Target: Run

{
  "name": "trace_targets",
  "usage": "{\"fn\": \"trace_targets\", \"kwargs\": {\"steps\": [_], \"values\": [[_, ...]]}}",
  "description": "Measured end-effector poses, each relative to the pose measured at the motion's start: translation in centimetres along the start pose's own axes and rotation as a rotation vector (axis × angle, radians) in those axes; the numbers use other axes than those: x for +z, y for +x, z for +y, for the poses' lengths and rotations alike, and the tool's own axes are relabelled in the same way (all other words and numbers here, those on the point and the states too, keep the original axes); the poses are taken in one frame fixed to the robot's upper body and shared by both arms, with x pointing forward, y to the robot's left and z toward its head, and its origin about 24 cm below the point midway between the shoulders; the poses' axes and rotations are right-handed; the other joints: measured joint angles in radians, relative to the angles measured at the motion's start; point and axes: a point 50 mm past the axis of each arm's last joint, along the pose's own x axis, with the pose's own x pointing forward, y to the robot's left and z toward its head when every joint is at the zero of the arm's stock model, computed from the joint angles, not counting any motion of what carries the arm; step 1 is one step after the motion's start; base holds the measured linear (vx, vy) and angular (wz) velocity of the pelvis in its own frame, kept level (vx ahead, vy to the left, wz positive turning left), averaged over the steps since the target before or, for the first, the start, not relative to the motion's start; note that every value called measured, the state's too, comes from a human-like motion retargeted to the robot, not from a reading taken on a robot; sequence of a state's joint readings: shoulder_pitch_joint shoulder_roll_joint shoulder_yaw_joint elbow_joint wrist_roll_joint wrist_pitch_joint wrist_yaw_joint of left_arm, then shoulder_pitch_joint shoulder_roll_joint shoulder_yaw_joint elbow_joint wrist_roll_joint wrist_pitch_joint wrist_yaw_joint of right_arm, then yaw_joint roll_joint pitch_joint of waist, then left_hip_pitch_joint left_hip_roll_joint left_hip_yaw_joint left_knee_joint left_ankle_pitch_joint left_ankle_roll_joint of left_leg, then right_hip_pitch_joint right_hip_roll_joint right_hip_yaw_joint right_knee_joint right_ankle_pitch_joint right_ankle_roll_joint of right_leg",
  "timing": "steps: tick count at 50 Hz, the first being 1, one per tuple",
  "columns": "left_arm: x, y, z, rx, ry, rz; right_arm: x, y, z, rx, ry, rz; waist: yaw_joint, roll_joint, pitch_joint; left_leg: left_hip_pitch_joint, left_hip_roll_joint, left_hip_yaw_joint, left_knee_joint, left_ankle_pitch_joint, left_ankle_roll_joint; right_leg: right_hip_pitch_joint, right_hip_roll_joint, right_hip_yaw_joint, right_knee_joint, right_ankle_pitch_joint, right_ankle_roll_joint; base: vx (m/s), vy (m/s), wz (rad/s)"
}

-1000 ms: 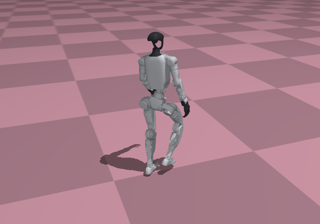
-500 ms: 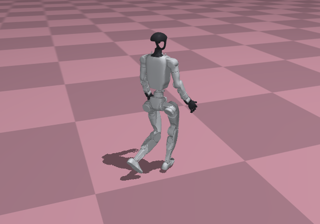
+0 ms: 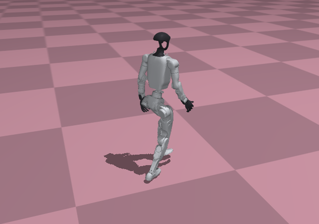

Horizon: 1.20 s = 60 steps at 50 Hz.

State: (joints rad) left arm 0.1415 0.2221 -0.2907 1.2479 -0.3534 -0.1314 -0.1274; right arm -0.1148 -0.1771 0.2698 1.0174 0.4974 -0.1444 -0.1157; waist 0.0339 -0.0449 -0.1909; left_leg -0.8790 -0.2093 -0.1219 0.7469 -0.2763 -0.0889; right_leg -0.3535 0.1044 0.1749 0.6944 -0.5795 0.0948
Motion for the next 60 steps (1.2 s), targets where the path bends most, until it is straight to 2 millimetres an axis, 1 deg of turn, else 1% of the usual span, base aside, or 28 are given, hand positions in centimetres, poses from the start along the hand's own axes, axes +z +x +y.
{"fn": "trace_targets", "kwargs": {"steps": [2, 5, 7, 9, 11, 12, 13, 15, 17, 18, 20, 22, 23, 25, 29, 30, 32, 33, 35, 38, 40, 42, 45, 48, 50, 52, 56, 60], "values": [[0.0, 0.1, -0.2, -0.003, 0.0, 0.001, -1.4, -0.4, -0.4, -0.01, -0.018, 0.05, -0.013, -0.014, -0.015, 0.009, -0.017, 0.005, -0.009, -0.005, 0.013, -0.004, -0.007, 0.005, 0.053, -0.035, -0.003, 0.45, 0.01, -0.31], [0.7, 0.3, -0.4, 0.003, -0.018, -0.016, -4.1, -1.2, -1.3, -0.034, -0.036, 0.154, -0.032, -0.048, -0.031, 0.036, -0.042, 0.029, 0.014, -0.007, 0.042, -0.004, -0.043, -0.02, 0.141, -0.056, 0.006, 0.48, 0.02, -0.29], [2.1, 0.5, -0.2, 0.012, -0.037, -0.048, -5.7, -1.6, -2.1, -0.048, -0.037, 0.225, -0.054, -0.098, -0.011, 0.112, -0.081, 0.052, -0.031, -0.013, 0.073, 0.025, -0.099, -0.015, 0.203, -0.03, 0.046, 0.49, 0.03, -0.1], [3.3, 0.7, -0.4, 0.015, -0.064, -0.082, -7.3, -2.4, -3.1, -0.069, -0.035, 0.293, -0.077, -0.125, -0.014, 0.137, -0.104, 0.07, -0.03, -0.033, 0.094, -0.004, -0.135, -0.029, 0.313, 0.047, 0.094, 0.44, 0.02, -0.17], [5.1, 1.0, -0.5, 0.019, -0.092, -0.129, -8.1, -2.9, -4.1, -0.088, -0.018, 0.338, -0.1, -0.156, -0.011, 0.187, -0.126, 0.086, -0.079, -0.038, 0.112, -0.05, -0.181, -0.043, 0.436, 0.171, 0.149, 0.41, 0.0, -0.26], [5.9, 1.0, -0.6, 0.021, -0.102, -0.153, -8.5, -3.1, -4.5, -0.098, -0.007, 0.354, -0.114, -0.165, -0.012, 0.202, -0.131, 0.093, -0.084, -0.049, 0.118, -0.081, -0.197, -0.056, 0.502, 0.23, 0.167, 0.37, -0.05, -0.32], [6.6, 1.1, -0.6, 0.023, -0.108, -0.174, -8.9, -3.4, -4.7, -0.109, 0.007, 0.367, -0.128, -0.17, -0.014, 0.206, -0.129, 0.101, -0.066, -0.07, 0.12, -0.114, -0.208, -0.082, 0.567, 0.274, 0.167, 0.36, -0.06, -0.47], [9.1, 1.1, -0.7, 0.025, -0.12, -0.242, -8.3, -3.2, -5.6, -0.131, 0.044, 0.354, -0.142, -0.165, -0.012, 0.262, -0.115, 0.103, -0.137, -0.072, 0.122, -0.205, -0.239, -0.117, 0.663, 0.351, 0.167, 0.35, -0.01, -0.67], [10.5, 1.1, -0.7, 0.03, -0.123, -0.289, -8.4, -3.3, -6.0, -0.156, 0.086, 0.339, -0.168, -0.161, -0.015, 0.278, -0.114, 0.115, -0.12, -0.1, 0.125, -0.277, -0.289, -0.139, 0.735, 0.348, 0.166, 0.34, 0.07, -0.66], [11.7, 1.0, -0.8, 0.032, -0.128, -0.323, -7.7, -3.1, -6.4, -0.17, 0.111, 0.314, -0.173, -0.15, -0.011, 0.32, -0.107, 0.11, -0.177, -0.089, 0.124, -0.316, -0.306, -0.145, 0.743, 0.345, 0.163, 0.33, 0.08, -0.69], [12.7, 0.9, -0.9, 0.036, -0.133, -0.361, -7.6, -3.2, -6.6, -0.189, 0.153, 0.29, -0.2, -0.151, -0.015, 0.337, -0.112, 0.124, -0.157, -0.111, 0.123, -0.383, -0.353, -0.153, 0.759, 0.306, 0.149, 0.31, 0.04, -0.68], [14.2, 0.6, -0.9, 0.044, -0.14, -0.41, -6.6, -2.8, -6.9, -0.197, 0.185, 0.243, -0.198, -0.12, -0.005, 0.411, -0.076, 0.116, -0.231, -0.1, 0.111, -0.432, -0.342, -0.176, 0.698, 0.294, 0.126, 0.3, -0.01, -0.87], [14.2, 0.6, -0.9, 0.045, -0.138, -0.418, -6.6, -2.8, -6.8, -0.197, 0.196, 0.235, -0.21, -0.124, -0.008, 0.411, -0.082, 0.124, -0.2, -0.113, 0.109, -0.457, -0.354, -0.171, 0.677, 0.279, 0.127, 0.28, -0.03, -0.8], [15.0, 0.4, -0.8, 0.048, -0.141, -0.449, -5.8, -2.5, -6.8, -0.187, 0.21, 0.199, -0.198, -0.084, 0.003, 0.478, -0.033, 0.117, -0.248, -0.115, 0.097, -0.475, -0.307, -0.189, 0.564, 0.289, 0.123, 0.3, -0.04, -1.07], [14.6, 0.4, -0.7, 0.04, -0.125, -0.447, -5.1, -2.3, -6.3, -0.148, 0.189, 0.17, -0.18, -0.04, 0.015, 0.546, 0.03, 0.126, -0.216, -0.165, 0.097, -0.477, -0.209, -0.16, 0.317, 0.34, 0.156, 0.29, -0.06, -1.04], [14.3, 0.4, -0.7, 0.037, -0.12, -0.441, -5.0, -2.2, -6.2, -0.138, 0.178, 0.166, -0.173, -0.029, 0.017, 0.557, 0.047, 0.129, -0.201, -0.183, 0.099, -0.472, -0.179, -0.147, 0.253, 0.355, 0.165, 0.27, -0.08, -0.83], [13.4, 0.6, -0.7, 0.034, -0.109, -0.412, -5.0, -2.3, -6.0, -0.123, 0.151, 0.167, -0.172, -0.028, 0.019, 0.557, 0.051, 0.135, -0.128, -0.229, 0.104, -0.475, -0.149, -0.114, 0.201, 0.358, 0.167, 0.27, -0.09, -0.78], [13.2, 0.6, -0.5, 0.034, -0.106, -0.4, -4.8, -2.1, -5.9, -0.116, 0.133, 0.163, -0.156, -0.003, 0.029, 0.579, 0.083, 0.132, -0.111, -0.257, 0.104, -0.442, -0.111, -0.115, 0.142, 0.374, 0.167, 0.31, -0.08, -0.92], [11.9, 0.8, -0.5, 0.038, -0.106, -0.355, -5.0, -2.2, -5.7, -0.108, 0.102, 0.173, -0.148, 0.003, 0.034, 0.58, 0.091, 0.13, -0.021, -0.308, 0.105, -0.436, -0.087, -0.102, 0.161, 0.364, 0.161, 0.29, -0.08, -0.73], [9.6, 1.0, -0.3, 0.051, -0.111, -0.269, -5.4, -2.3, -5.5, -0.101, 0.042, 0.197, -0.127, 0.024, 0.048, 0.577, 0.092, 0.059, 0.148, -0.356, 0.07, -0.415, -0.04, -0.111, 0.247, 0.314, 0.126, 0.31, -0.1, -0.67], [8.6, 1.2, -0.4, 0.05, -0.108, -0.221, -5.2, -2.1, -5.5, -0.101, -0.011, 0.205, -0.11, 0.068, 0.087, 0.59, 0.123, 0.008, 0.272, -0.343, 0.022, -0.359, 0.016, -0.137, 0.259, 0.284, 0.097, 0.33, -0.07, -0.67], [7.3, 1.2, -0.6, 0.041, -0.096, -0.178, -5.3, -2.1, -5.4, -0.095, -0.058, 0.215, -0.092, 0.093, 0.105, 0.56, 0.138, -0.009, 0.416, -0.281, -0.024, -0.34, 0.054, -0.145, 0.284, 0.251, 0.072, 0.32, -0.03, -0.57], [6.4, 1.3, -1.1, 0.017, -0.06, -0.14, -4.9, -1.8, -5.3, -0.088, -0.128, 0.209, -0.066, 0.121, 0.122, 0.482, 0.164, -0.014, 0.617, -0.169, -0.072, -0.32, 0.089, -0.148, 0.293, 0.205, 0.04, 0.32, 0.01, -0.46], [6.1, 1.2, -1.4, -0.006, -0.013, -0.126, -4.1, -1.5, -5.0, -0.078, -0.179, 0.188, -0.042, 0.115, 0.121, 0.374, 0.173, 0.003, 0.74, -0.125, -0.062, -0.307, 0.085, -0.135, 0.279, 0.181, 0.035, 0.31, 0.04, -0.35], [6.2, 1.2, -1.4, -0.02, 0.023, -0.13, -3.7, -1.2, -4.6, -0.065, -0.2, 0.172, -0.026, 0.102, 0.117, 0.305, 0.175, 0.013, 0.765, -0.134, -0.039, -0.291, 0.075, -0.124, 0.255, 0.184, 0.046, 0.3, 0.06, -0.38], [6.2, 1.1, -1.3, -0.026, 0.046, -0.133, -3.3, -1.1, -4.1, -0.047, -0.209, 0.154, -0.01, 0.089, 0.112, 0.256, 0.173, 0.017, 0.733, -0.154, -0.018, -0.268, 0.06, -0.124, 0.226, 0.207, 0.061, 0.28, 0.08, -0.51], [5.4, 1.0, -0.9, -0.038, 0.065, -0.118, -2.4, -1.0, -3.1, 0.008, -0.206, 0.11, 0.01, 0.068, 0.102, 0.221, 0.146, 0.0, 0.546, -0.175, 0.0, -0.221, 0.032, -0.113, 0.163, 0.302, 0.114, 0.26, 0.1, -0.59], [4.2, 0.8, -0.7, -0.05, 0.083, -0.087, -1.3, -0.9, -2.3, 0.076, -0.208, 0.049, 0.001, 0.047, 0.09, 0.251, 0.083, -0.036, 0.299, -0.126, -0.009, -0.188, -0.007, -0.09, 0.141, 0.372, 0.167, 0.23, 0.09, -0.58]]}}
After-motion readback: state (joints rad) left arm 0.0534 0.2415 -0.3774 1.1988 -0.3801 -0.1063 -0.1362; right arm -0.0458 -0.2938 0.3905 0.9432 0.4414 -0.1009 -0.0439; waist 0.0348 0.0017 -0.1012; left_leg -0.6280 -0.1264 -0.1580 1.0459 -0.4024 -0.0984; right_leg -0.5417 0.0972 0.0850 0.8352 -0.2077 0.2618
